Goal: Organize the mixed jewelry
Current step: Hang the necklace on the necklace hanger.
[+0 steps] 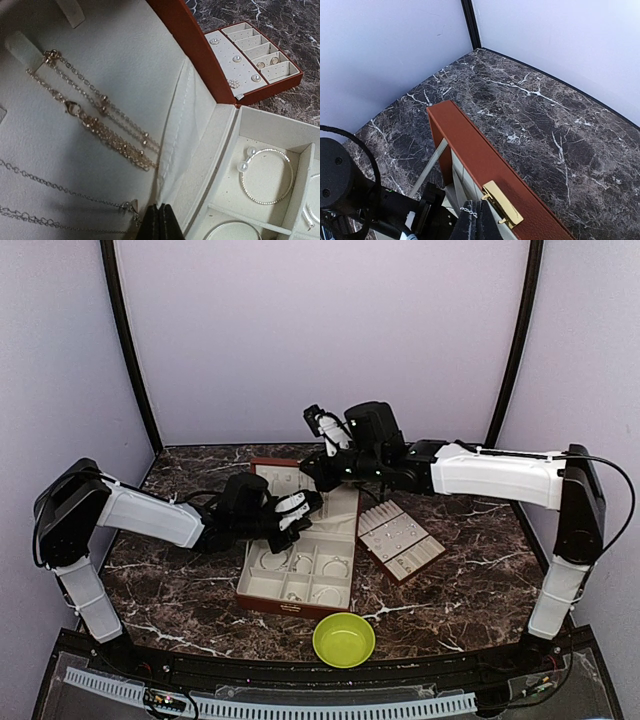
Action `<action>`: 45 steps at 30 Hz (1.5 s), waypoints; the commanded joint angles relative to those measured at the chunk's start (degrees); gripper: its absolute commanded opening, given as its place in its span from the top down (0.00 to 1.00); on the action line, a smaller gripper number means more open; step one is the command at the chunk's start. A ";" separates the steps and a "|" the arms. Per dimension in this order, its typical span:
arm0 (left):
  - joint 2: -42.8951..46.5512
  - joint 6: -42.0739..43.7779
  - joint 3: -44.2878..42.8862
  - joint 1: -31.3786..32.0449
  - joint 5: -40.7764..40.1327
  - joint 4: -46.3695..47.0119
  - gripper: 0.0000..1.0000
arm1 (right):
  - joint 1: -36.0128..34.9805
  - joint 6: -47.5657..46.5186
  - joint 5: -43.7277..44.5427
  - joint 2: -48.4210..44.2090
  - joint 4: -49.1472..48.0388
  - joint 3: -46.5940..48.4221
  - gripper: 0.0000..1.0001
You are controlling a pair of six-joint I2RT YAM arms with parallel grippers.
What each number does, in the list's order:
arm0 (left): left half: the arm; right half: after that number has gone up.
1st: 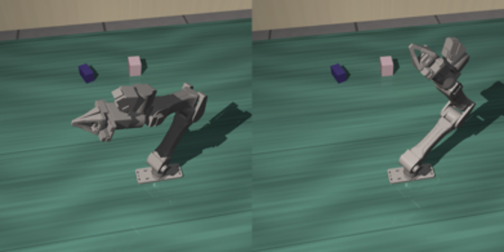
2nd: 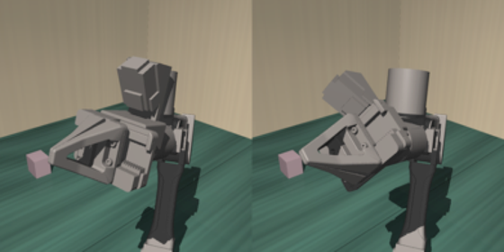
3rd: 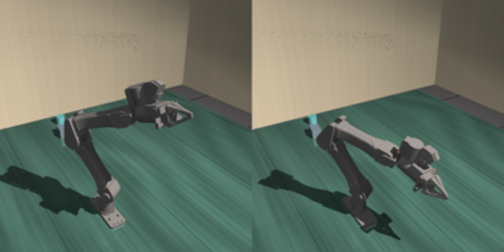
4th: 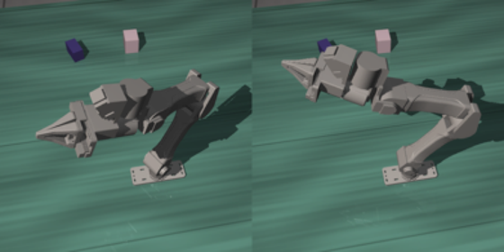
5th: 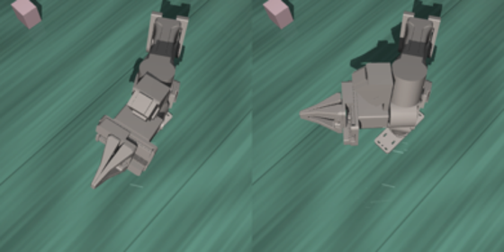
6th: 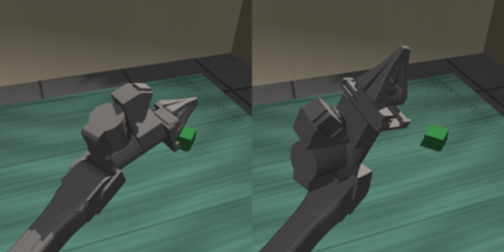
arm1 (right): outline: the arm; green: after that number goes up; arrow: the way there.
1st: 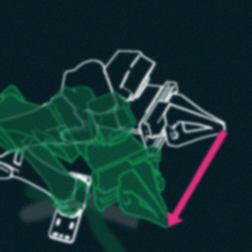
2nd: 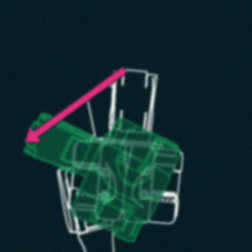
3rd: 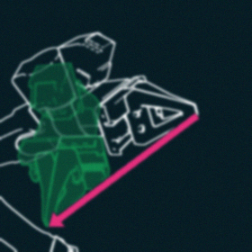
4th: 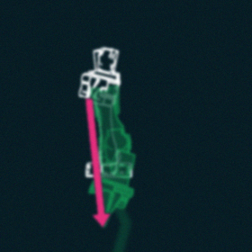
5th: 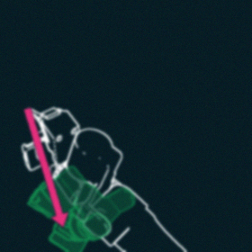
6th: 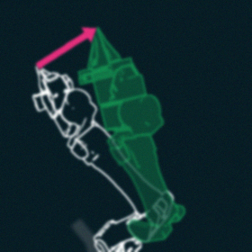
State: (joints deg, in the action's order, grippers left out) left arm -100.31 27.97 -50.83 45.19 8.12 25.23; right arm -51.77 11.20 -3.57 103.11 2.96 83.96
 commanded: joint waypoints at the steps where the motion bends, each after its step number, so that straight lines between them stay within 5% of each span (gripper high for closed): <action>1: 2.66 -0.90 1.09 1.21 3.52 -0.04 1.00 | -0.35 -0.39 2.17 0.97 -4.31 -0.61 1.00; 24: 4.74 -3.39 -0.21 1.53 3.42 -0.54 0.99 | -0.49 2.59 1.14 -0.23 -6.69 -7.15 1.00; 34: 9.18 -5.11 0.57 1.56 4.91 -1.32 0.69 | -1.44 2.90 1.43 -0.45 -7.18 -6.88 1.00; 45: 25.99 -11.22 4.39 1.66 6.31 -9.75 0.63 | -2.46 4.14 3.33 -0.47 -7.27 -6.64 1.00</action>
State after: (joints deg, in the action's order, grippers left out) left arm -83.26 20.29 -47.35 46.11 12.69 17.67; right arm -53.93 14.22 -2.24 102.87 -3.79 77.06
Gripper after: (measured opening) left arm 0.357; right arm 0.005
